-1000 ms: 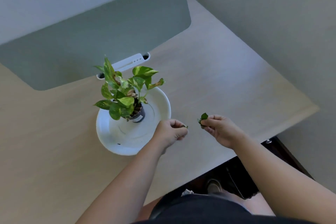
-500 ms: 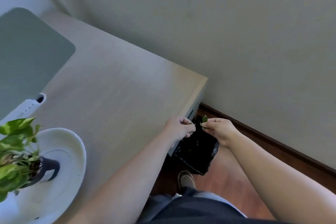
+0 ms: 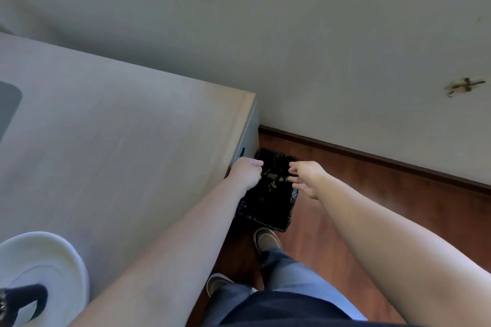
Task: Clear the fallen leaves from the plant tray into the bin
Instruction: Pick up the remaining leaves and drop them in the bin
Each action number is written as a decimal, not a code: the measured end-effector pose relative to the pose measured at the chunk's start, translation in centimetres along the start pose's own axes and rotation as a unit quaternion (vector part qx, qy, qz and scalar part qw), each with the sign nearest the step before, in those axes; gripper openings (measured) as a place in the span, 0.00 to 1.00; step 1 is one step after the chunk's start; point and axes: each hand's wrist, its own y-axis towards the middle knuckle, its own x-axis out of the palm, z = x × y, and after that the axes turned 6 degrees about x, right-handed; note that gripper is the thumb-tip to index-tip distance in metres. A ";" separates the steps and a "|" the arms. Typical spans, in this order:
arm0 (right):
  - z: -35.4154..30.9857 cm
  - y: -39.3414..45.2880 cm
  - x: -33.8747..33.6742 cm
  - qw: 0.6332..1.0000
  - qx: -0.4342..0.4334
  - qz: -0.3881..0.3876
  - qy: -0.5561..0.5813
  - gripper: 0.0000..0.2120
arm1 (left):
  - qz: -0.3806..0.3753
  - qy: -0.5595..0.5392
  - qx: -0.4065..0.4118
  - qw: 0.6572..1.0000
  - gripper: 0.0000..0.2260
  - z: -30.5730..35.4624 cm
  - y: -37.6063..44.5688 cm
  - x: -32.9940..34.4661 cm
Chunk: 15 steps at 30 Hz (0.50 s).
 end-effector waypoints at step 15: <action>-1.7 -2.3 2.7 0.996 -0.068 -0.057 0.017 0.19 | 0.071 -0.124 0.061 0.988 0.12 -1.4 -4.2 -3.5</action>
